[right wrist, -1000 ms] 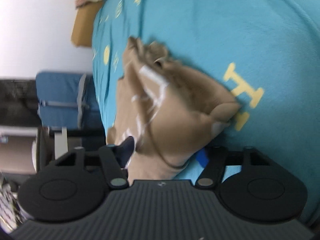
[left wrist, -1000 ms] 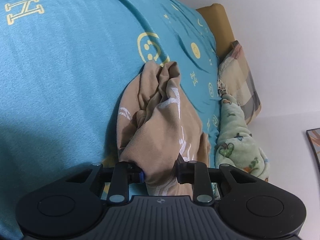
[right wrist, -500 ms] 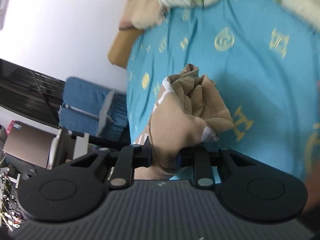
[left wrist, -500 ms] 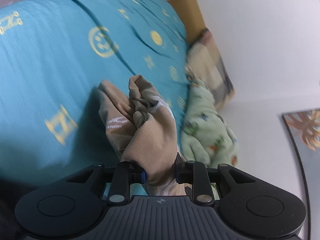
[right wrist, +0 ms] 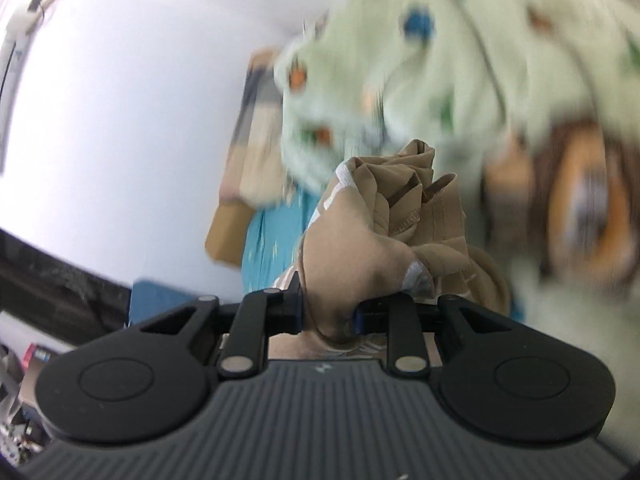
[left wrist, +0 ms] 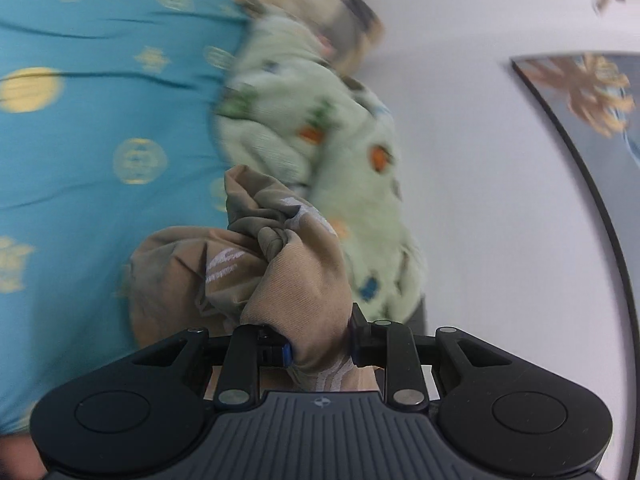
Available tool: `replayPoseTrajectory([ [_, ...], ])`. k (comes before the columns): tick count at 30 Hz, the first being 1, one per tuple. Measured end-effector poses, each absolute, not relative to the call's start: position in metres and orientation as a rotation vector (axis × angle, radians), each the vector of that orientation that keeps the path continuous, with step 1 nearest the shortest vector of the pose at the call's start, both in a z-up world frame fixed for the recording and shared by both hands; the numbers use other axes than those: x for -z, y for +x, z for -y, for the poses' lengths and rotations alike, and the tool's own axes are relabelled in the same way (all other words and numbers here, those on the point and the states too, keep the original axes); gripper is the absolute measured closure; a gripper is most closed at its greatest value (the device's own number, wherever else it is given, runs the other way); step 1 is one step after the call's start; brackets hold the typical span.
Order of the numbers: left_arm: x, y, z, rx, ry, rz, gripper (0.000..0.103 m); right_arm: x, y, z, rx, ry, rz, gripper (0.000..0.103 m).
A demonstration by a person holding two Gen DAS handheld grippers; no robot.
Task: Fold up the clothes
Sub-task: 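Lift the bundle with both grippers and carry it onto the green blanket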
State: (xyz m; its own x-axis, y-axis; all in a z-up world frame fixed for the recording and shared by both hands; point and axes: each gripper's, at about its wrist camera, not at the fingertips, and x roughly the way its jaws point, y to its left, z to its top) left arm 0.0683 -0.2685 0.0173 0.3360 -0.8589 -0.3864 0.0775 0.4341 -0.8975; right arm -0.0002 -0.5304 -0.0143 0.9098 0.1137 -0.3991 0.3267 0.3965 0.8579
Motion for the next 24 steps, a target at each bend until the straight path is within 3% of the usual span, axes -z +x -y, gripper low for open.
replayPoseTrajectory([
  [6, -0.088, 0.134, 0.401, 0.995, -0.904, -0.868, 0.076, -0.068, 0.036, 0.618, 0.15, 0.915, -0.21, 0.077],
  [10, -0.104, 0.154, 0.467, 1.129, -0.777, -0.69, 0.074, -0.103, 0.051, 0.648, 0.199, 0.682, -0.049, 0.076],
  [14, -0.046, 0.154, 0.498, 1.103, -0.617, -0.748, 0.074, -0.05, 0.064, 0.662, 0.305, 0.676, -0.1, 0.076],
  [19, 0.036, 0.137, 0.501, 1.055, -0.432, -0.841, 0.074, 0.064, 0.066, 0.665, 0.369, 0.842, -0.344, 0.076],
  [24, 0.05, 0.125, 0.484, 1.043, -0.371, -0.813, 0.062, 0.096, 0.058, 0.655, 0.382, 0.88, -0.362, 0.066],
])
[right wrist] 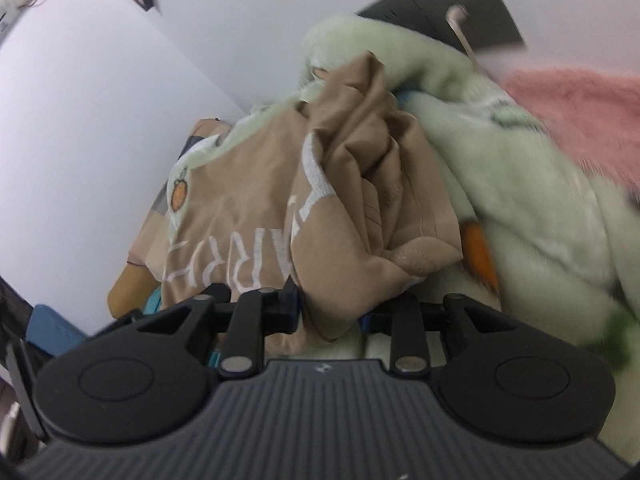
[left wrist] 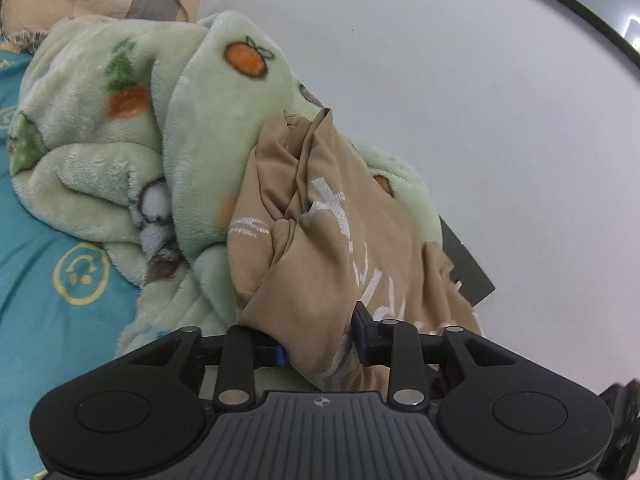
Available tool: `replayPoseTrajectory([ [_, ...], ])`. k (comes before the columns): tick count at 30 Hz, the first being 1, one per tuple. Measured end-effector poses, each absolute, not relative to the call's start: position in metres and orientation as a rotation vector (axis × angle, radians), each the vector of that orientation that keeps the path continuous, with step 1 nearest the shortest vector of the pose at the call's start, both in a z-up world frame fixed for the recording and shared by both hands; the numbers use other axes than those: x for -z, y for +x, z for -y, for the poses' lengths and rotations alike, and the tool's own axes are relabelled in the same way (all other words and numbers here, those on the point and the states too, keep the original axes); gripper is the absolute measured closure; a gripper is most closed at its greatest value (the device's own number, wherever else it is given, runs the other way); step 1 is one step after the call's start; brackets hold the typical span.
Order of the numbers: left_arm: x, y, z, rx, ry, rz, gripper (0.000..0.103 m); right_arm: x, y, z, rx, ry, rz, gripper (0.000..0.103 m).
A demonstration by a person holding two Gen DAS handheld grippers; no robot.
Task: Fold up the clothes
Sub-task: 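Lift the bundle with both grippers and carry it onto the green blanket, then open both grippers and withdraw from the shirt on the blanket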
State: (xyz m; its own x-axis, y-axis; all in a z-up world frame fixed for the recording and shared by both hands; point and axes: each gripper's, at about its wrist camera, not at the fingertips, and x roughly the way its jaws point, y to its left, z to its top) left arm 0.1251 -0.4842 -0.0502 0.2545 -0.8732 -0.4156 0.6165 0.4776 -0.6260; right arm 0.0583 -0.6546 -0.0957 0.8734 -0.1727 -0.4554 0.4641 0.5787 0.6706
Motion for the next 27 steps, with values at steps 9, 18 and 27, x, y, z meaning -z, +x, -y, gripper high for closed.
replayPoseTrajectory([
  [9, -0.032, 0.072, 0.441, 0.941, -0.112, -0.681, 0.001, 0.019, 0.014, 0.638, 0.436, 0.697, -0.36, 0.01],
  [18, -0.134, -0.027, 0.369, 0.903, -0.015, -0.455, 0.0, -0.07, -0.066, 0.556, 0.434, 0.438, -0.26, 0.01],
  [27, -0.178, -0.137, 0.292, 0.886, 0.01, -0.352, 0.0, -0.107, -0.152, 0.492, 0.424, 0.354, -0.21, 0.01],
])
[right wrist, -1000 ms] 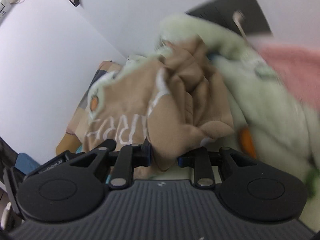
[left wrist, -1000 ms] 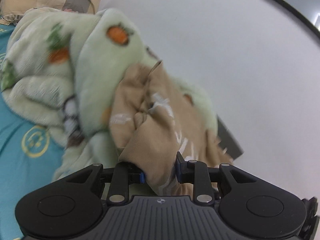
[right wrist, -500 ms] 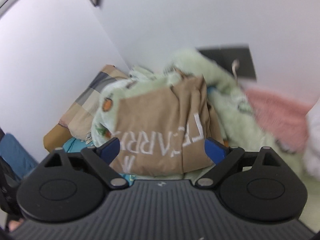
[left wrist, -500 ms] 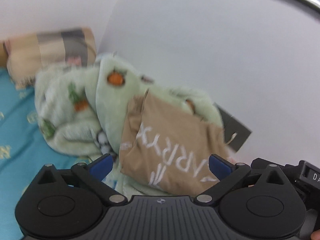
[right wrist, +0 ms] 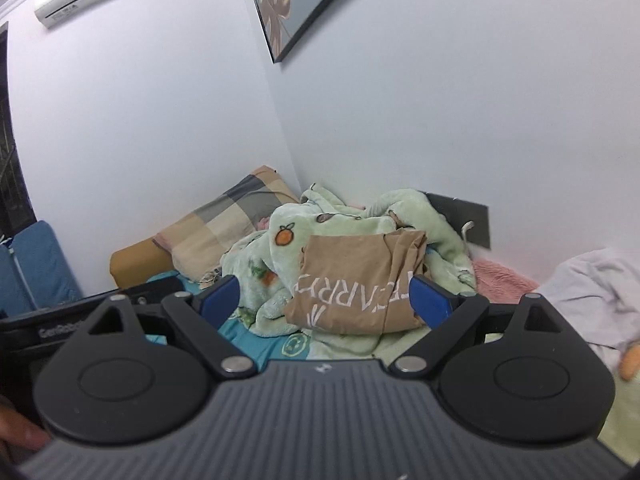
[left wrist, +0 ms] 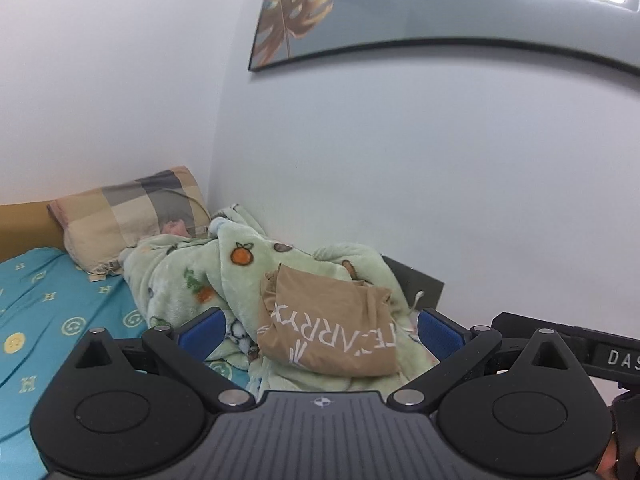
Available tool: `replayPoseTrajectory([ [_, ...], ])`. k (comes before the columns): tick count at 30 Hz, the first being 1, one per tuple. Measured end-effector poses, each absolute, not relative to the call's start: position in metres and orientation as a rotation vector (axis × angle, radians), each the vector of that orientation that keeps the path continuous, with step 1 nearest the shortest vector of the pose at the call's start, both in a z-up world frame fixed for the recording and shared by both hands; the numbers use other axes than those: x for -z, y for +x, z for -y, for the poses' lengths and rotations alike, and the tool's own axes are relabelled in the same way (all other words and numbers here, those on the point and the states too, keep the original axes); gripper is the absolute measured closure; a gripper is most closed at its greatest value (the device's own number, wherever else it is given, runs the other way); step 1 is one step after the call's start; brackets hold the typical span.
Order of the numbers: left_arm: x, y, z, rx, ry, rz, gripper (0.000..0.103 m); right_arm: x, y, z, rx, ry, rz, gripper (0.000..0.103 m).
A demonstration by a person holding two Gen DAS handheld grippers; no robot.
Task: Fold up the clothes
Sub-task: 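Open both grippers and withdraw from the shirt on the blanket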
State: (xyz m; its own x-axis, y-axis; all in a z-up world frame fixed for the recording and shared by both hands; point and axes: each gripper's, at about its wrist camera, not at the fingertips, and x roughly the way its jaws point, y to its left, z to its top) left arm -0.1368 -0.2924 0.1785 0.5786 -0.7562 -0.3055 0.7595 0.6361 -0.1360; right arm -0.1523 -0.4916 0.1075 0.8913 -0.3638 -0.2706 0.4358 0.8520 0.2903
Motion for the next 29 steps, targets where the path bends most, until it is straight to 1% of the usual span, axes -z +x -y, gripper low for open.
replayPoseTrajectory([
  [7, -0.188, -0.201, 0.238, 0.838, 0.014, -0.276, 0.0, -0.109, -0.2, 0.453, 0.408, 0.288, -0.182, 0.01],
  [14, -0.189, -0.242, 0.2, 0.802, 0.023, -0.219, 0.0, -0.095, -0.23, 0.421, 0.415, 0.236, -0.156, 0.01],
  [29, -0.175, -0.237, 0.173, 0.761, 0.004, -0.247, 0.0, -0.083, -0.226, 0.393, 0.411, 0.199, -0.158, 0.01],
])
